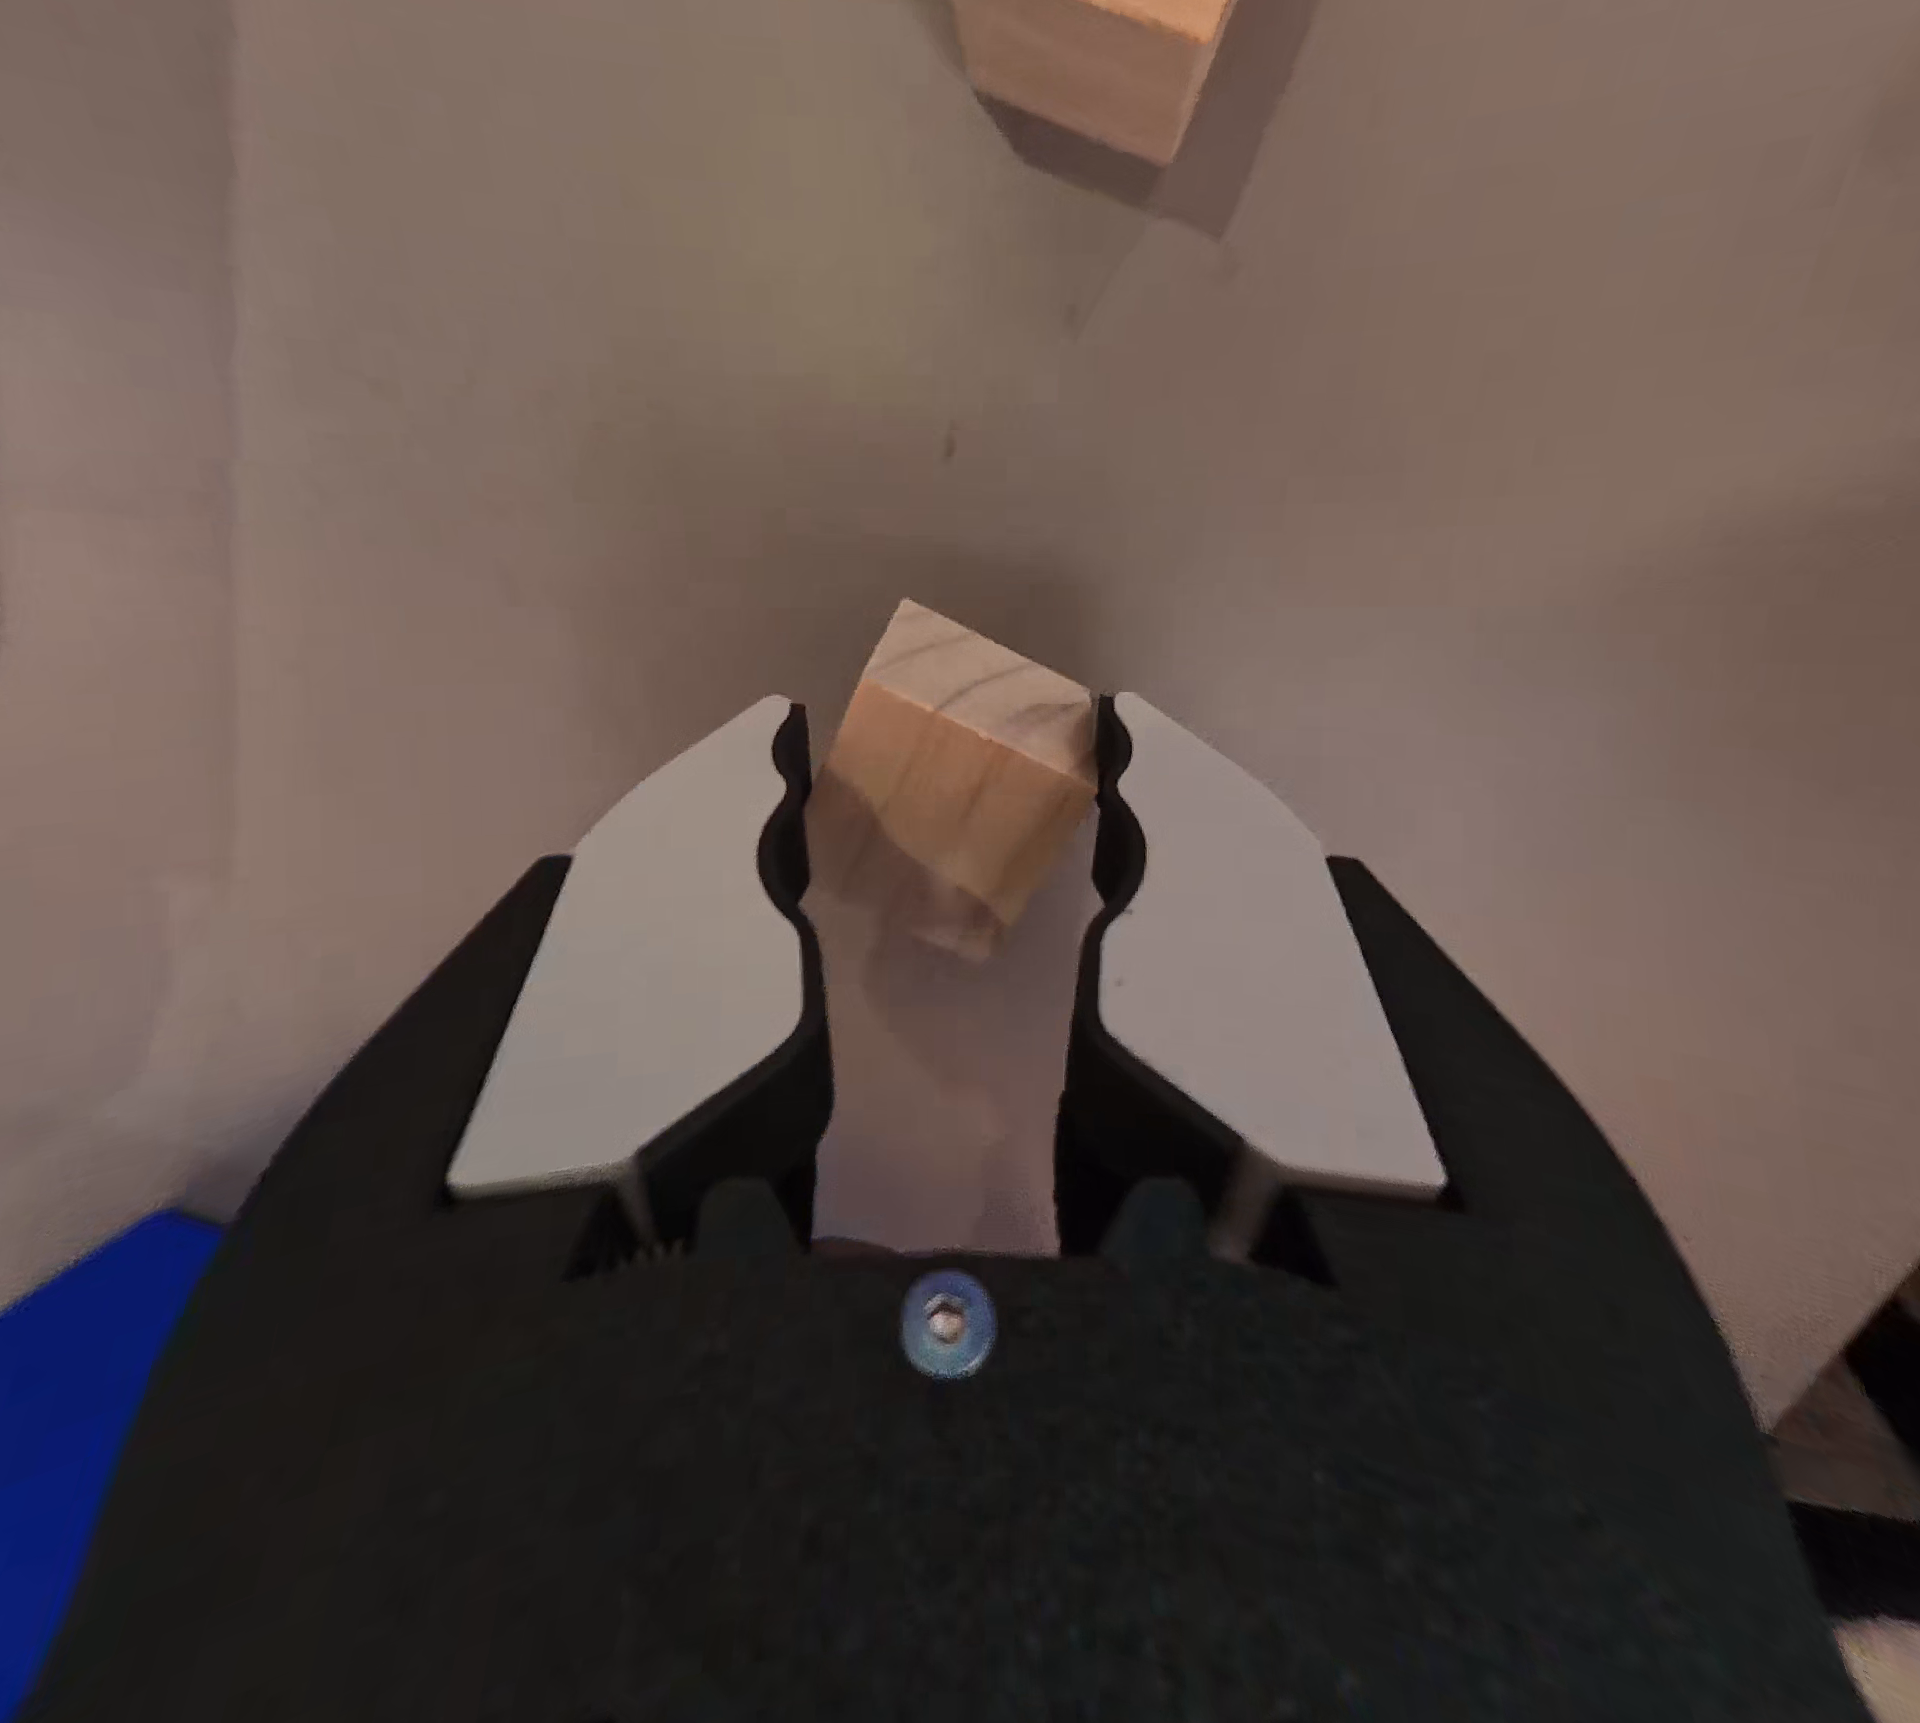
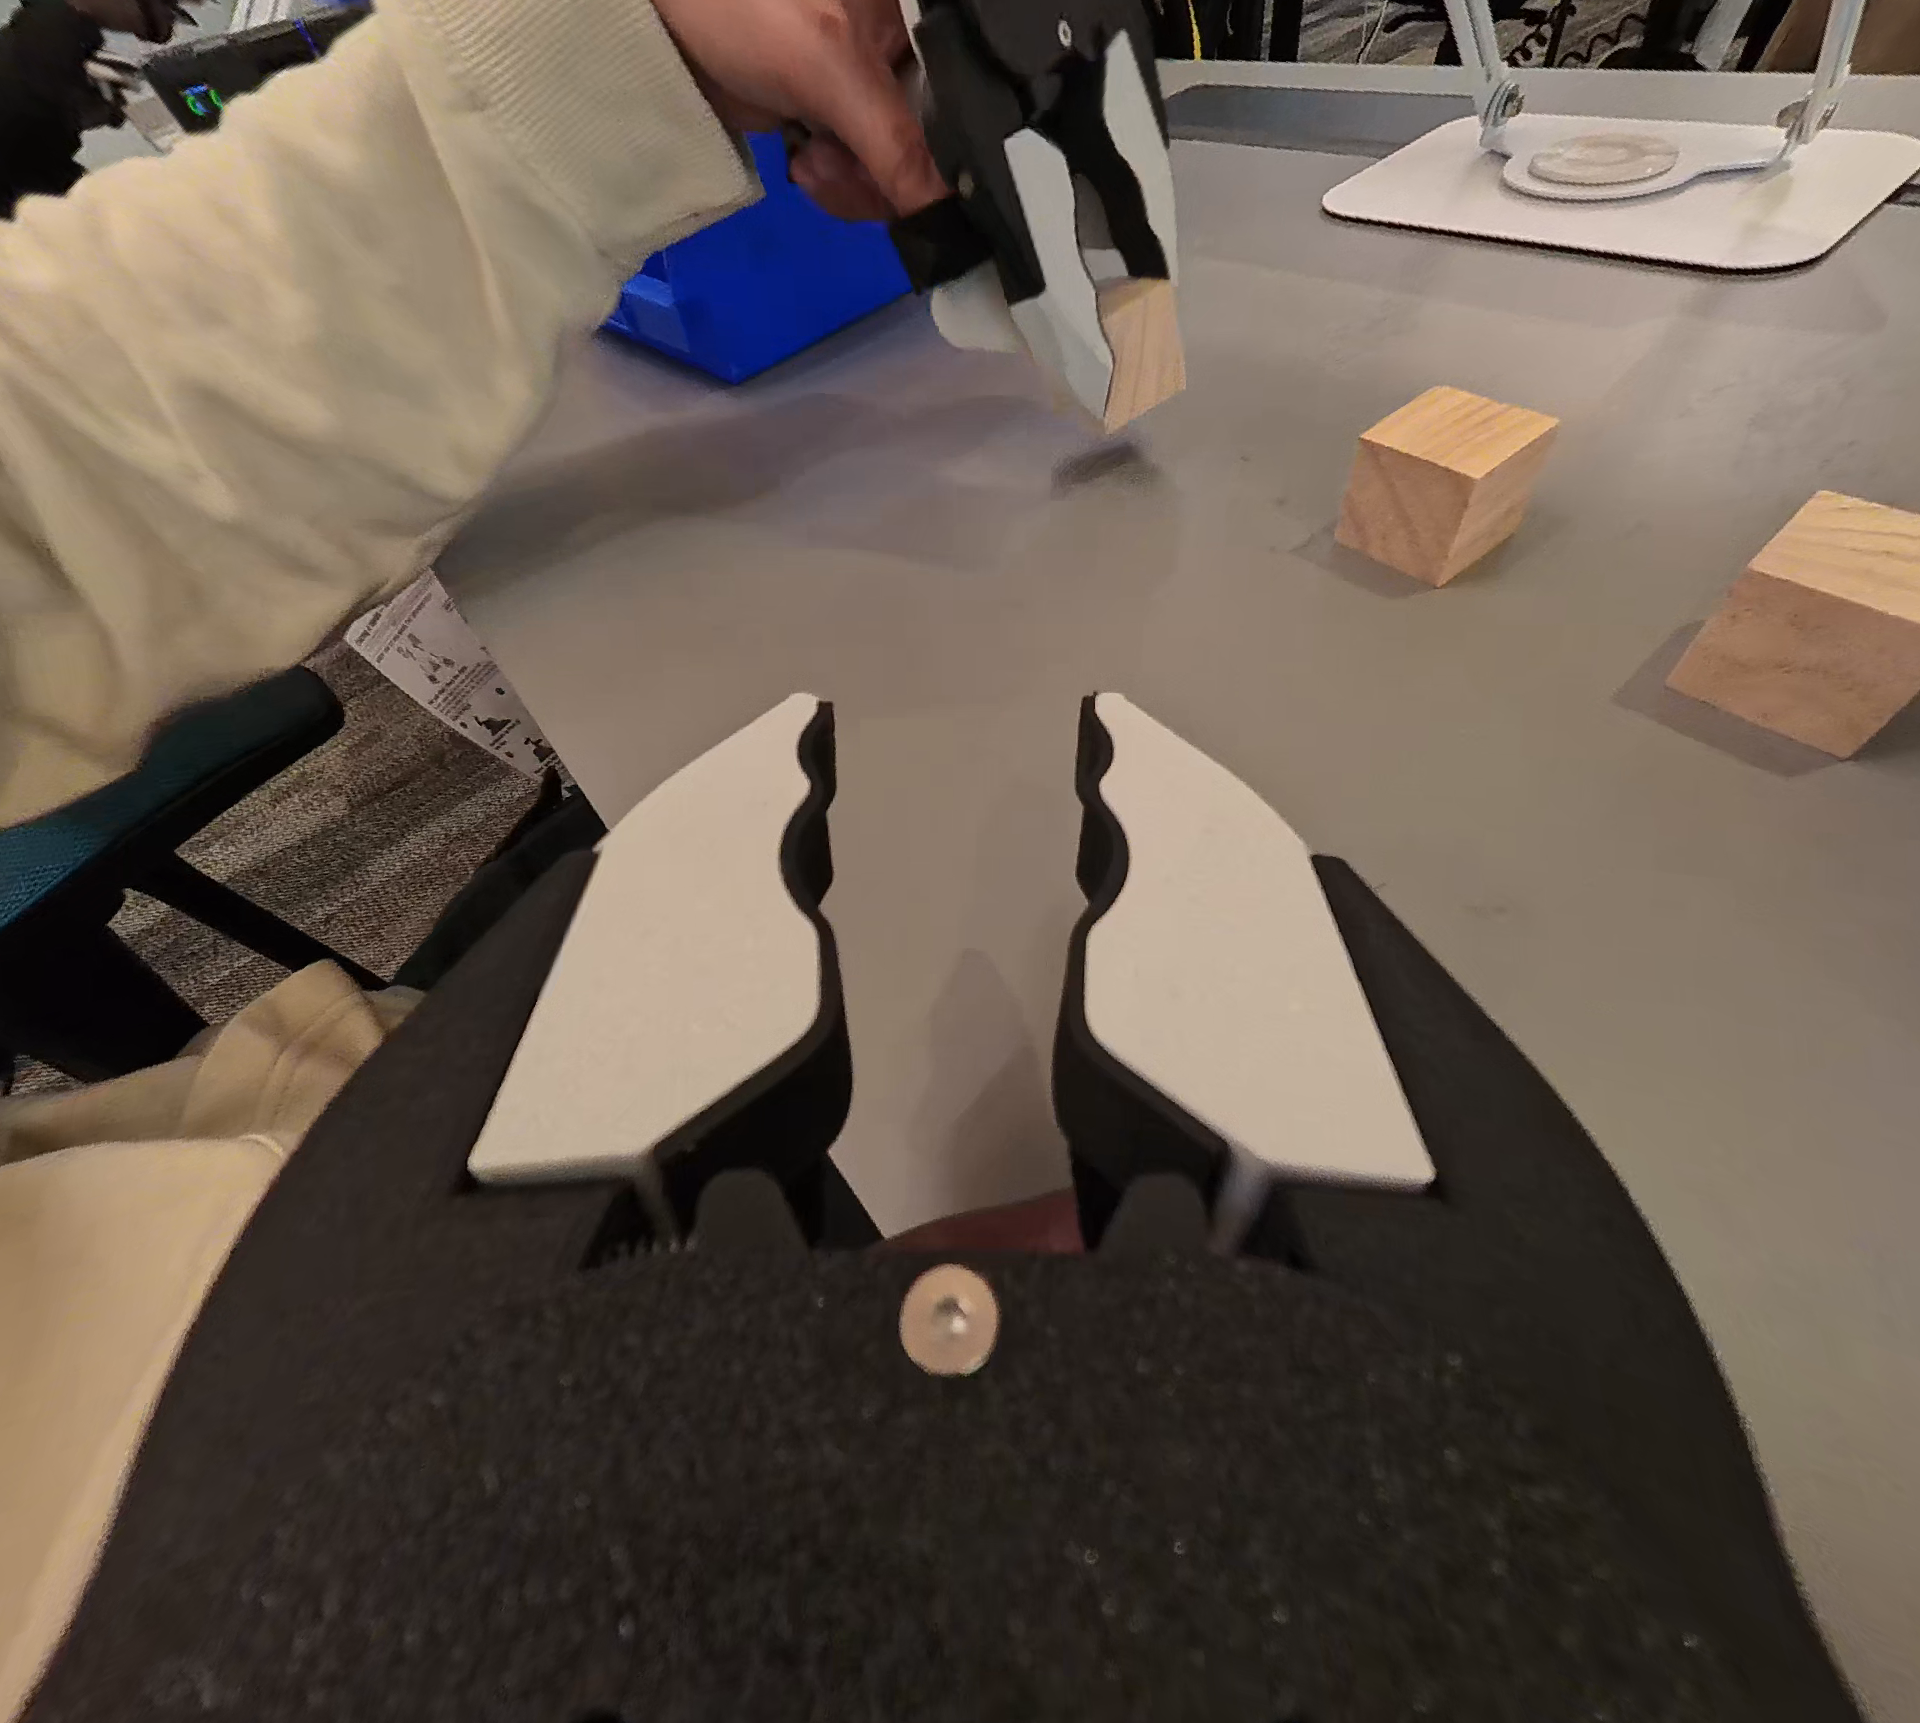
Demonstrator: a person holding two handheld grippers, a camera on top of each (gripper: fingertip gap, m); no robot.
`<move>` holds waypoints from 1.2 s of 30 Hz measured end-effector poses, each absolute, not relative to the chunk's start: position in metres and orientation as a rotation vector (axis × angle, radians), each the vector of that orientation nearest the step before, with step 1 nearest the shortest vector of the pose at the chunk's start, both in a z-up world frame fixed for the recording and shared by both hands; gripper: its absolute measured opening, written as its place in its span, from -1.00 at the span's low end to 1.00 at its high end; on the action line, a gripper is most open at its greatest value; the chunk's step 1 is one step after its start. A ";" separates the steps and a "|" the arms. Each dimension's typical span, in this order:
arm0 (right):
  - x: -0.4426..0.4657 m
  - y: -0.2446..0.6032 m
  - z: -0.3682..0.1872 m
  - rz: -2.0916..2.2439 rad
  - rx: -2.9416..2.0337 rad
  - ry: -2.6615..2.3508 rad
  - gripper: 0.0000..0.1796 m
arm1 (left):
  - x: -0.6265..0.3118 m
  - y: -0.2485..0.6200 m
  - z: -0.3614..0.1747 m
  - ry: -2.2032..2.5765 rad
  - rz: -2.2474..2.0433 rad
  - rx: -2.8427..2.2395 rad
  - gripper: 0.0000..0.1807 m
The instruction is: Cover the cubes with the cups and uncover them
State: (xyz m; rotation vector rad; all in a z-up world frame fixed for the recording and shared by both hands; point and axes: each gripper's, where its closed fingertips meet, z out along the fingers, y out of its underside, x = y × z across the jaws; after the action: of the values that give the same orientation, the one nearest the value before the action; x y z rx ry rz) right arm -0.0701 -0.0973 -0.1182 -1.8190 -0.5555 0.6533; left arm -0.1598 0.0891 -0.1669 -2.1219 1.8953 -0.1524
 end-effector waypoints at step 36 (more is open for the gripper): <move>-0.089 -0.099 -0.126 0.672 -1.845 -0.642 -0.51 | -0.483 0.144 -0.156 0.399 -0.062 -2.722 -0.19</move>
State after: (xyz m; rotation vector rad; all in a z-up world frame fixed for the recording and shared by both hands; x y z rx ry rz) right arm -0.0890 -0.0992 -0.1264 -1.8446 -0.6418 0.6719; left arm -0.4832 0.1438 -0.1564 -2.7216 0.3985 -0.0618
